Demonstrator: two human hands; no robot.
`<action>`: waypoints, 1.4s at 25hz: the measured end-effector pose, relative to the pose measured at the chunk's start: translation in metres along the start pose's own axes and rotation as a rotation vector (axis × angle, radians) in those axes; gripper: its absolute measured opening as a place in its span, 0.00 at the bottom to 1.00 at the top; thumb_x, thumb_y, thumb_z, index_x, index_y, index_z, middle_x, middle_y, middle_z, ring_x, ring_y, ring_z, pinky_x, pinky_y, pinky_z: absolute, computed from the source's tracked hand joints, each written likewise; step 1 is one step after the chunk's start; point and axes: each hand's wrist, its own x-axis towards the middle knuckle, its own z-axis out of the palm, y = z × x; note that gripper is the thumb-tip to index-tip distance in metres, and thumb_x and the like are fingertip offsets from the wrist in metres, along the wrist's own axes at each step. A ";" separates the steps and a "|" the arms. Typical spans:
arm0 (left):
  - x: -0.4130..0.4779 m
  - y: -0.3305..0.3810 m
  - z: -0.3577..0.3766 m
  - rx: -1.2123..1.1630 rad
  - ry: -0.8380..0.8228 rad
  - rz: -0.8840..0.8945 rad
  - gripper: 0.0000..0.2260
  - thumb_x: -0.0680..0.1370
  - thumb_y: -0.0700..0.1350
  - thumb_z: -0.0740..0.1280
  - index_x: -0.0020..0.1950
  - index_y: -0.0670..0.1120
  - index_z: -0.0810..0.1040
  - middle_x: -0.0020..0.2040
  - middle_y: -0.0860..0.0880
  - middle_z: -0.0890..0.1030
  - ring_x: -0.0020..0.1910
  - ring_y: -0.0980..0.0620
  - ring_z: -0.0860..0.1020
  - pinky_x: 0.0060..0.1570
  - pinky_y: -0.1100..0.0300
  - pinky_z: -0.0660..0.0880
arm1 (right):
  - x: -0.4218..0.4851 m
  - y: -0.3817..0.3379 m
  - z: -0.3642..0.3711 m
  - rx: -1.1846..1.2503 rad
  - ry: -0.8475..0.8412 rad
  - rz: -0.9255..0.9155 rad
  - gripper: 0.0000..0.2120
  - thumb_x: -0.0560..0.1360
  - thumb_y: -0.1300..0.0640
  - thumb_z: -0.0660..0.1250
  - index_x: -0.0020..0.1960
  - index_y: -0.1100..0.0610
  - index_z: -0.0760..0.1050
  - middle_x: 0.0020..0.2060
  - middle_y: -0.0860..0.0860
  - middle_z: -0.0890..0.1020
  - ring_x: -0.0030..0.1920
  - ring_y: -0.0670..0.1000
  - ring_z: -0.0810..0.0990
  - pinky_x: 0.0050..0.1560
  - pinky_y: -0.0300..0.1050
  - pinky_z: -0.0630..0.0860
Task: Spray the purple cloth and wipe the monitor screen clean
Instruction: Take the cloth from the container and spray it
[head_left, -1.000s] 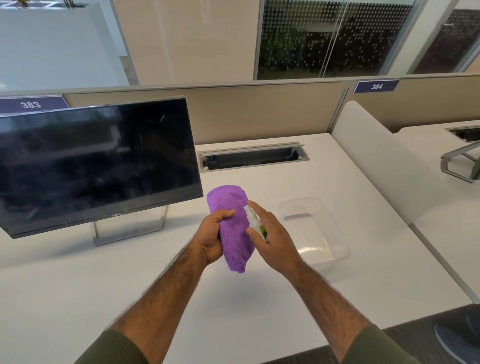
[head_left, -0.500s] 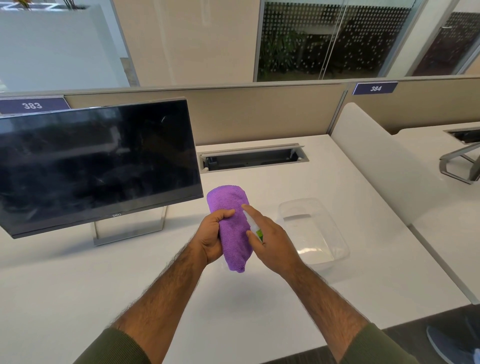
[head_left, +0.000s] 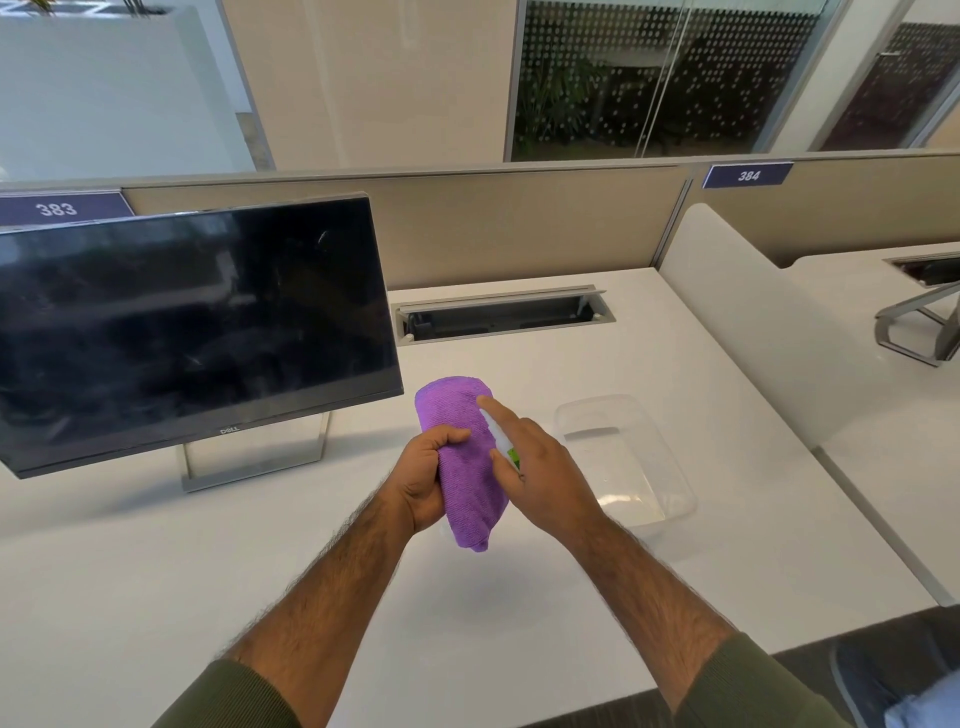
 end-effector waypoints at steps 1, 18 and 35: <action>0.000 -0.001 0.000 0.008 -0.013 -0.005 0.17 0.77 0.40 0.66 0.66 0.40 0.77 0.54 0.39 0.84 0.54 0.37 0.81 0.60 0.41 0.77 | 0.003 -0.002 -0.001 -0.009 -0.015 0.000 0.28 0.83 0.53 0.60 0.80 0.41 0.55 0.63 0.54 0.79 0.56 0.52 0.80 0.57 0.47 0.81; 0.002 0.005 -0.004 -0.119 0.031 -0.006 0.21 0.80 0.56 0.67 0.66 0.44 0.77 0.57 0.39 0.84 0.56 0.39 0.81 0.54 0.43 0.80 | -0.016 -0.006 0.013 0.103 -0.057 -0.020 0.25 0.82 0.53 0.62 0.77 0.44 0.62 0.64 0.52 0.79 0.59 0.50 0.78 0.62 0.49 0.77; -0.008 0.004 -0.008 -0.098 0.051 -0.018 0.17 0.81 0.53 0.67 0.64 0.45 0.78 0.56 0.41 0.83 0.54 0.40 0.81 0.48 0.45 0.80 | -0.029 0.031 0.029 0.156 0.313 0.464 0.19 0.72 0.54 0.78 0.56 0.58 0.73 0.50 0.53 0.83 0.50 0.58 0.80 0.50 0.49 0.78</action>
